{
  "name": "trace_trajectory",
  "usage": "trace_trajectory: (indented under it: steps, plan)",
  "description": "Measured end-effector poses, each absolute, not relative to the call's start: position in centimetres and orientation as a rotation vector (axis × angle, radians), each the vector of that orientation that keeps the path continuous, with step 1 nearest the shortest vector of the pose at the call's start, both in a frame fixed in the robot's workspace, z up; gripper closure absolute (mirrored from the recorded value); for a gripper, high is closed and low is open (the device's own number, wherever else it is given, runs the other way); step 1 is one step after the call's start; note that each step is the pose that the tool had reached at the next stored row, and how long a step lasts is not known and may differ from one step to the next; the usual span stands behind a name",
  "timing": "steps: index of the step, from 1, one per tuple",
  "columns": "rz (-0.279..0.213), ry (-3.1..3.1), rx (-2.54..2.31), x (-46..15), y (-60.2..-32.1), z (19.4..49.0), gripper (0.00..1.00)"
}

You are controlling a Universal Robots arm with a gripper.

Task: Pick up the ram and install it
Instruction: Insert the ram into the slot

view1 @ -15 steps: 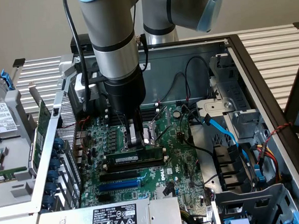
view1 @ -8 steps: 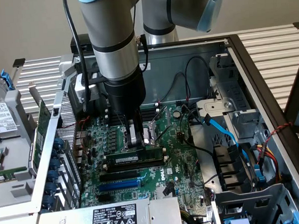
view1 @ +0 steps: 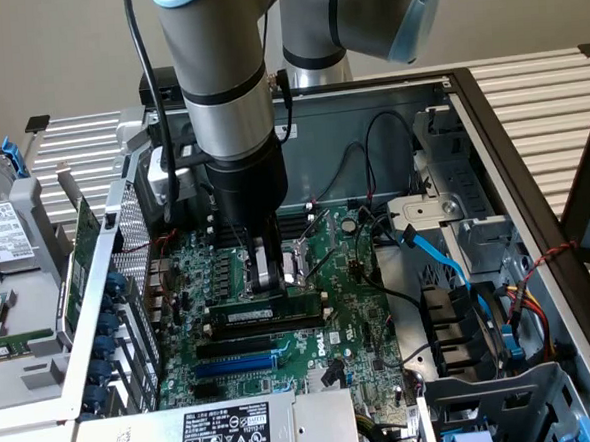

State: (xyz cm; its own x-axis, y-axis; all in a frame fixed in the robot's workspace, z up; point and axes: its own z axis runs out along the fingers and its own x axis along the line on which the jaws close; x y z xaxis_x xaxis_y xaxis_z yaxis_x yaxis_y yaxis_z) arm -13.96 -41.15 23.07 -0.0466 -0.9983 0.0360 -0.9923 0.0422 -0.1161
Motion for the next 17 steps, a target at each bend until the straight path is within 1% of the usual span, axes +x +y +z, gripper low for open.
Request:
trace_trajectory:
  steps: [8, 9, 13, 17]
  plan:
    - [-0.172, 2.226, -2.128, -14.0, -41.1, 23.1, 0.86]
    - [-0.173, 2.225, -2.128, -14.0, -41.1, 23.2, 0.80]
    - [-0.172, 2.226, -2.128, -14.0, -41.1, 24.1, 0.80]
    - [-0.150, 2.237, -2.140, -14.0, -41.1, 24.7, 0.80]
